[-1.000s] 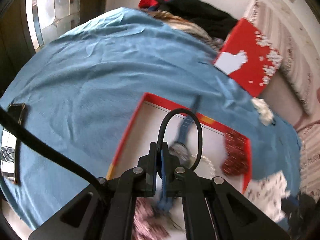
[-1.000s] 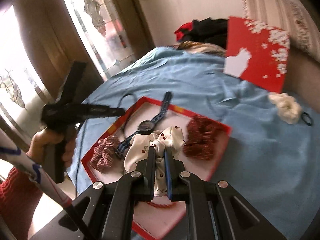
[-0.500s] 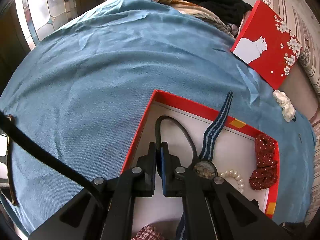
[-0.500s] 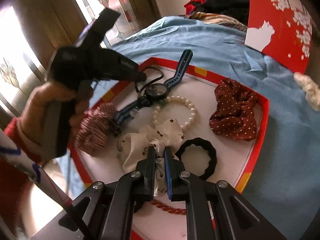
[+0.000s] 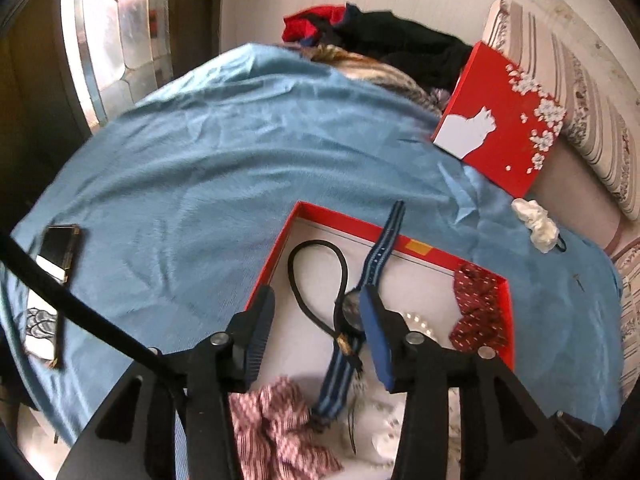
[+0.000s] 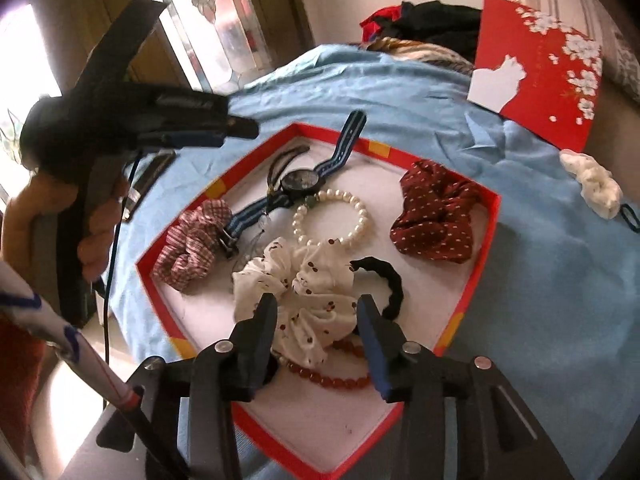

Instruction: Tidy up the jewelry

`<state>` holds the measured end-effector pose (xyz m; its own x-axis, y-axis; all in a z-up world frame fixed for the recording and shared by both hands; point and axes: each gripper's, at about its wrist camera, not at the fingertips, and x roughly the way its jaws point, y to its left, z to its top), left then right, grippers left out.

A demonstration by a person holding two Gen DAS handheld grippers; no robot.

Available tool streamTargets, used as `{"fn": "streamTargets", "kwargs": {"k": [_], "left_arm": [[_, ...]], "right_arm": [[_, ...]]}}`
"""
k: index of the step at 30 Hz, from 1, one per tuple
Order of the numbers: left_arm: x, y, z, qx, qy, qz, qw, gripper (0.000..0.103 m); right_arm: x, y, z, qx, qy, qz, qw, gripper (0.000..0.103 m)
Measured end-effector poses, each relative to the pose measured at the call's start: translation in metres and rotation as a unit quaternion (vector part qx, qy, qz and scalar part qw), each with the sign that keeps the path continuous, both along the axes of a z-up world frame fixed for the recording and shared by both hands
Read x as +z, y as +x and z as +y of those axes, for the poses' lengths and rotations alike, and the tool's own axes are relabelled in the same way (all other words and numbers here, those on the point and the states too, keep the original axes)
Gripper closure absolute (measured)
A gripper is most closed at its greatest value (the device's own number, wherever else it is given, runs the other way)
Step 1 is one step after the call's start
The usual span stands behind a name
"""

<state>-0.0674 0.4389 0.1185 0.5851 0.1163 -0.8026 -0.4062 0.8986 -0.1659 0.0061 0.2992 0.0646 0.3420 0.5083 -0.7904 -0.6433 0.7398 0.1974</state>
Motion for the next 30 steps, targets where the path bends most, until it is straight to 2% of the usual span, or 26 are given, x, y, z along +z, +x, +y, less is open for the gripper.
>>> {"fn": "streamTargets", "kwargs": {"k": [4, 6, 8, 9, 11, 13, 18, 21, 22, 24, 26, 27, 30], "left_arm": [[0.024, -0.034, -0.018, 0.021, 0.035, -0.025, 0.9988, 0.052], [0.041, -0.057, -0.032, 0.039, 0.066, -0.044, 0.9961, 0.043], [0.058, -0.080, -0.048, 0.049, 0.097, -0.071, 0.9915, 0.027], [0.065, -0.090, -0.054, 0.055, 0.112, -0.083, 0.9887, 0.023], [0.081, -0.114, -0.073, 0.072, 0.148, -0.113, 0.9799, 0.013], [0.095, -0.134, -0.093, 0.085, 0.174, -0.141, 0.9709, 0.009], [0.119, -0.165, -0.143, 0.122, 0.254, -0.155, 0.9468, 0.003], [0.129, -0.182, -0.173, 0.148, 0.289, -0.165, 0.9314, 0.000], [0.132, -0.187, -0.183, 0.154, 0.291, -0.172, 0.9286, 0.000], [0.136, -0.195, -0.198, 0.152, 0.272, -0.182, 0.9326, 0.000], [0.135, -0.198, -0.208, 0.133, 0.238, -0.184, 0.9442, 0.000], [0.134, -0.198, -0.214, 0.116, 0.213, -0.181, 0.9531, 0.000], [0.125, -0.195, -0.226, 0.091, 0.174, -0.162, 0.9671, 0.000]], "right_arm": [[0.020, -0.015, -0.026, -0.016, 0.018, -0.013, 1.000, 0.053], [0.026, -0.024, -0.046, -0.031, 0.025, -0.021, 0.999, 0.047], [0.028, -0.035, -0.070, -0.055, 0.025, -0.025, 0.998, 0.046], [0.028, -0.039, -0.079, -0.064, 0.025, -0.024, 0.997, 0.046], [0.029, -0.048, -0.104, -0.089, 0.028, -0.021, 0.995, 0.046], [0.033, -0.059, -0.128, -0.113, 0.032, -0.026, 0.993, 0.046], [0.040, -0.079, -0.181, -0.163, 0.044, -0.043, 0.985, 0.046], [0.042, -0.086, -0.200, -0.180, 0.043, -0.046, 0.982, 0.046], [0.044, -0.089, -0.205, -0.186, 0.040, -0.050, 0.980, 0.046], [0.049, -0.097, -0.214, -0.193, 0.039, -0.063, 0.978, 0.046], [0.053, -0.106, -0.222, -0.200, 0.034, -0.078, 0.976, 0.045], [0.054, -0.110, -0.225, -0.202, 0.032, -0.083, 0.975, 0.044], [0.052, -0.120, -0.234, -0.209, 0.024, -0.087, 0.974, 0.044]]}}
